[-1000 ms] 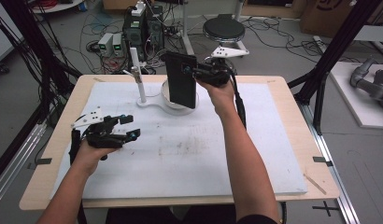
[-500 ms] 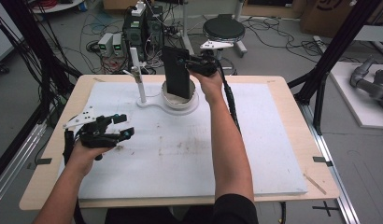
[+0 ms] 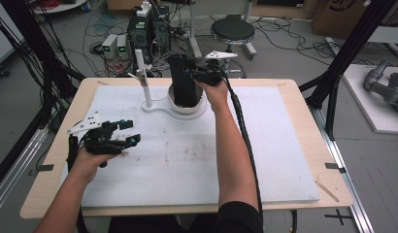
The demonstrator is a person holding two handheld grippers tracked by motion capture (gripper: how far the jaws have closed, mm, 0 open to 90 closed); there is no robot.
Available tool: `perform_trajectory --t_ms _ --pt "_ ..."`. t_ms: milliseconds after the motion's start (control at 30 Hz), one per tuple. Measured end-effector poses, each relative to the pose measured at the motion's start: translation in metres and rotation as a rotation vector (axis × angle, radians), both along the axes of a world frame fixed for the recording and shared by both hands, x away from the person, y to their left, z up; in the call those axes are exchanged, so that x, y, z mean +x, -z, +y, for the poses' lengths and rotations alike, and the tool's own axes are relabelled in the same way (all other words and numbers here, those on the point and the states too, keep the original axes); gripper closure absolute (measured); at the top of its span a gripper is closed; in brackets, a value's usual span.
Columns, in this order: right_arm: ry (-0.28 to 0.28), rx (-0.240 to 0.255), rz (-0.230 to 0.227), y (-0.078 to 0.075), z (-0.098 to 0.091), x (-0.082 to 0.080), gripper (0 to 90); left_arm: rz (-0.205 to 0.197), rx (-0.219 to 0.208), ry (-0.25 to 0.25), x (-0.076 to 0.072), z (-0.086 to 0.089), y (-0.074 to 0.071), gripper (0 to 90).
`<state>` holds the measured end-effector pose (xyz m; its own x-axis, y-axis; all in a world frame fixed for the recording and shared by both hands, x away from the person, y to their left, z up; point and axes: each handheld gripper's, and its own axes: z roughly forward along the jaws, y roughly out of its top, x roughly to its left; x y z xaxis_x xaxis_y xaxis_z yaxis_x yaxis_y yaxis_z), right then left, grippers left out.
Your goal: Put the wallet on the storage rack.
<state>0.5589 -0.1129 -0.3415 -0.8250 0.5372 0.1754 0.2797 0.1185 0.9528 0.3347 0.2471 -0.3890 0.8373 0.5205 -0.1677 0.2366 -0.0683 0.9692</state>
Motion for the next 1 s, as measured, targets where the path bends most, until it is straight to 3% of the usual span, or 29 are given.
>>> perform_trajectory --t_ms 33,133,333,467,600,633,700,800,833,867,900,967,1000 --pt "0.040 -0.031 0.005 -0.001 0.001 -0.001 53.8 0.001 0.001 0.000 0.000 0.000 0.000 28.2" --pt "0.084 -0.092 -0.001 -0.005 -0.002 -0.004 39.0 0.000 -0.004 0.002 -0.001 -0.001 0.000 28.2" --pt "0.180 -0.137 -0.055 -0.021 -0.019 -0.018 29.0 0.002 -0.004 -0.003 0.000 -0.002 0.000 27.8" --pt "0.201 -0.159 -0.039 -0.027 -0.030 -0.034 22.0 0.003 0.004 -0.014 0.003 -0.003 0.001 27.4" --pt "0.161 -0.142 -0.050 -0.027 -0.043 -0.062 21.8 0.007 0.033 -0.045 0.005 -0.003 0.001 25.7" --pt "0.151 -0.147 -0.041 -0.027 -0.046 -0.067 21.3 0.006 0.037 -0.053 0.005 -0.003 0.001 25.2" --pt "0.125 -0.192 0.026 -0.027 -0.052 -0.076 20.1 0.003 0.053 -0.067 0.006 -0.004 0.001 24.8" --pt "0.111 -0.175 0.004 -0.024 -0.064 -0.096 20.0 0.002 0.086 -0.079 0.007 -0.007 0.002 22.9" --pt "0.104 -0.201 0.049 -0.025 -0.068 -0.103 20.0 0.002 0.093 -0.079 0.008 -0.008 0.003 22.0" --pt "0.102 -0.213 0.060 -0.023 -0.071 -0.109 20.0 -0.001 0.099 -0.083 0.009 -0.008 0.003 20.3" --pt "0.103 -0.208 0.035 -0.021 -0.076 -0.118 20.0 -0.002 0.101 -0.089 0.009 -0.009 0.003 19.7" --pt "0.093 -0.243 0.060 -0.020 -0.083 -0.132 20.0 -0.003 0.097 -0.093 0.010 -0.011 0.002 19.2" --pt "0.087 -0.221 0.026 -0.018 -0.088 -0.140 20.0 -0.006 0.098 -0.093 0.010 -0.011 0.002 19.0"
